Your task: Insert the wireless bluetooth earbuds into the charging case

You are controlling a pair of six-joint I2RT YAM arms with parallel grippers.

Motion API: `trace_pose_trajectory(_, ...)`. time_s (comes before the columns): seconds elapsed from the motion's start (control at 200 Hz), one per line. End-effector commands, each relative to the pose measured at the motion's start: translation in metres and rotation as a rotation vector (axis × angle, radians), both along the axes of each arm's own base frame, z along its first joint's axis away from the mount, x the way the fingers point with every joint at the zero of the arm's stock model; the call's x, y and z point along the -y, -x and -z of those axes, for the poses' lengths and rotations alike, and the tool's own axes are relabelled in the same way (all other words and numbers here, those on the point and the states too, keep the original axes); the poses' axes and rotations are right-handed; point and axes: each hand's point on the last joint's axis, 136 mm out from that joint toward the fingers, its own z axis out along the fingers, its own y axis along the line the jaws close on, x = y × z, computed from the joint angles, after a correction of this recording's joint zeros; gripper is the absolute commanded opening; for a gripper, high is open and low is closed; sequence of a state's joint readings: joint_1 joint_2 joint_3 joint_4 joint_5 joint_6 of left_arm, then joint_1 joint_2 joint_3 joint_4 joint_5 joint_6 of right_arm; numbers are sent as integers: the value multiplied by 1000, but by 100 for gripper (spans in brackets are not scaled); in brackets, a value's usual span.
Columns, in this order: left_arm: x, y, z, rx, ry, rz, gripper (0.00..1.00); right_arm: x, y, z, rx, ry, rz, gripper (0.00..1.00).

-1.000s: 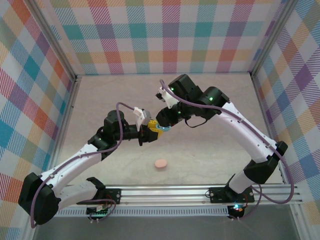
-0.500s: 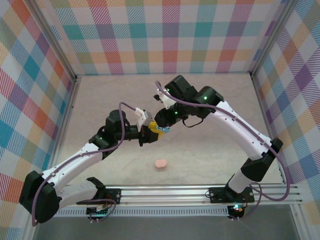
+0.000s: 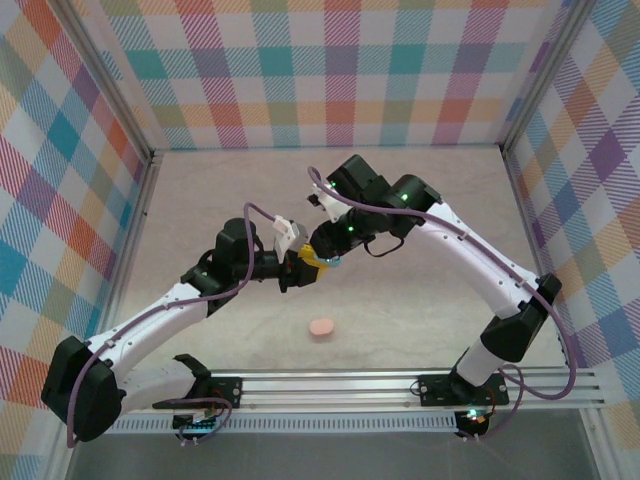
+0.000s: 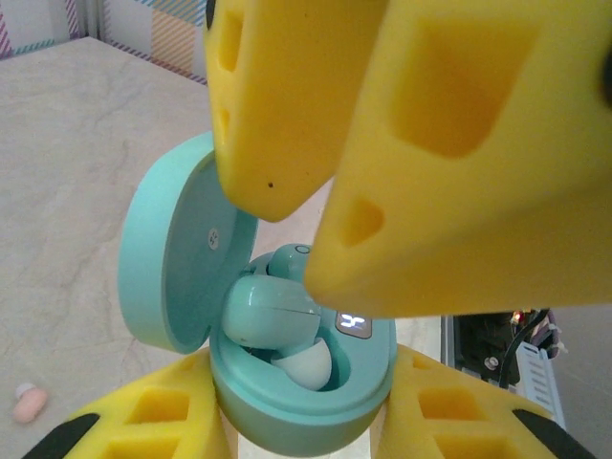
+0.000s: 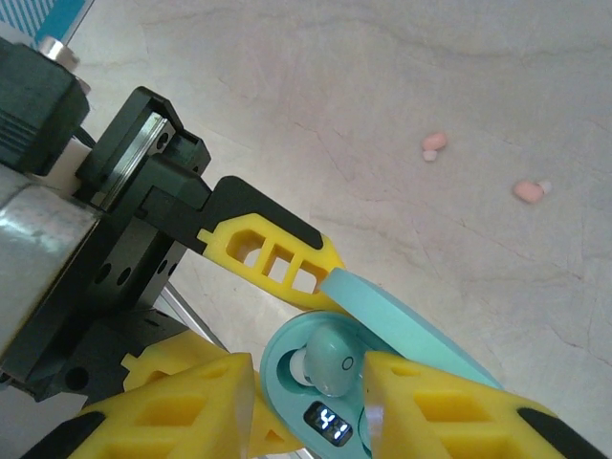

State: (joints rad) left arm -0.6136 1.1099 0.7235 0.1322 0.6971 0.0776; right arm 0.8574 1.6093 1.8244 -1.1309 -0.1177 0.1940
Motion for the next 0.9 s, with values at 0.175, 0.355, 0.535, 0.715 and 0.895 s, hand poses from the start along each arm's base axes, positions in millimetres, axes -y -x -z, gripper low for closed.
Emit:
trace_pose_trajectory(0.175, 8, -1, -36, 144, 79, 28, 0, 12, 2, -50, 82, -134, 52, 37)
trace_pose_trajectory(0.355, 6, -9, -45, 195, 110, -12, 0, 25, 4, -91, 157, -227, 90, 40)
trace_pose_trajectory(0.535, 13, -27, -67, 258, 157, -57, 0, 50, 1, -131, 274, -288, 175, 42)
trace_pose_trajectory(0.715, 13, -30, -75, 325, 147, -94, 0, 69, 5, -146, 316, -324, 217, 41)
trace_pose_trajectory(0.895, 20, -30, -67, 273, 169, -62, 0, 46, 15, -114, 169, -344, 133, 35)
